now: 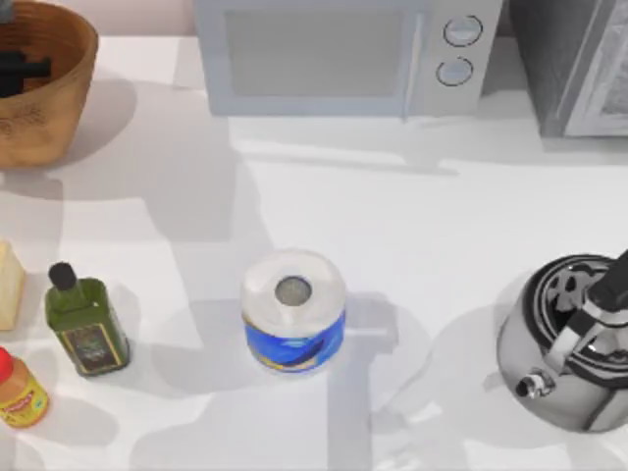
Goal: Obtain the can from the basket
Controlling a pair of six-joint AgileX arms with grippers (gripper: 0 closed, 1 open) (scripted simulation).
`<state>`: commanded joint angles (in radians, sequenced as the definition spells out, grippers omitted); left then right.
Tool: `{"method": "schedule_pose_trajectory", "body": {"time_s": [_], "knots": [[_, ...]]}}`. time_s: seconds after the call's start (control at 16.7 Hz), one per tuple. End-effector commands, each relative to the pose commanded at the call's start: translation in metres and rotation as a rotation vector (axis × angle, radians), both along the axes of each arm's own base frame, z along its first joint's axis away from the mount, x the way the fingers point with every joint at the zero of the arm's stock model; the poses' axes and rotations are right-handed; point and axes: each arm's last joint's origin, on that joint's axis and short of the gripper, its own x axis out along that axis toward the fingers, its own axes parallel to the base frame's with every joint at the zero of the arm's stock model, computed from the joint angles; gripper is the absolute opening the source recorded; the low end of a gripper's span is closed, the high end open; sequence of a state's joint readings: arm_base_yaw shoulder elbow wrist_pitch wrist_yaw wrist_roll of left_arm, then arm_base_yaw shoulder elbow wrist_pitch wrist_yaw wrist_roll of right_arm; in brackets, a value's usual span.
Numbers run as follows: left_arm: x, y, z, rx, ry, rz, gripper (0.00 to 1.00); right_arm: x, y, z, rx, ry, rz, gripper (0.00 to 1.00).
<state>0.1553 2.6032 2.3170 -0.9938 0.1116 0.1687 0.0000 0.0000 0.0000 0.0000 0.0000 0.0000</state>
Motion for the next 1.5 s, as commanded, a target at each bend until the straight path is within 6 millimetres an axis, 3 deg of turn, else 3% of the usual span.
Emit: {"method": "schedule_pose_trajectory", "body": {"time_s": [0.18, 0.24, 0.48, 0.66, 0.78, 0.96, 1.2, 1.32, 1.5], "knots": [[0.000, 0.000, 0.000, 0.000, 0.000, 0.000, 0.00, 0.000, 0.000, 0.000, 0.000, 0.000, 0.000, 1.00], [0.000, 0.002, 0.018, 0.013, -0.039, 0.000, 0.00, 0.000, 0.000, 0.000, 0.000, 0.000, 0.000, 1.00], [-0.006, 0.002, 0.033, 0.018, -0.069, 0.015, 0.00, 0.000, 0.000, 0.000, 0.000, 0.000, 0.000, 1.00], [-0.025, -0.002, 0.071, 0.031, -0.141, 0.032, 0.00, 0.000, 0.000, 0.000, 0.000, 0.000, 0.000, 1.00], [-0.049, -0.010, 0.104, 0.041, -0.211, 0.038, 0.00, 0.000, 0.000, 0.000, 0.000, 0.000, 0.000, 1.00], [-0.106, -0.028, 0.156, 0.056, -0.349, 0.037, 0.00, 0.000, 0.000, 0.000, 0.000, 0.000, 0.000, 1.00], [-0.218, -0.056, 0.201, 0.070, -0.590, 0.026, 0.00, 0.000, 0.000, 0.000, 0.000, 0.000, 0.000, 1.00], [-0.277, -0.067, 0.200, 0.072, -0.720, 0.021, 0.00, 0.000, 0.000, 0.000, 0.000, 0.000, 0.000, 1.00], [-0.351, -0.078, 0.170, 0.068, -0.901, 0.019, 0.00, 0.000, 0.000, 0.000, 0.000, 0.000, 0.000, 1.00]]}}
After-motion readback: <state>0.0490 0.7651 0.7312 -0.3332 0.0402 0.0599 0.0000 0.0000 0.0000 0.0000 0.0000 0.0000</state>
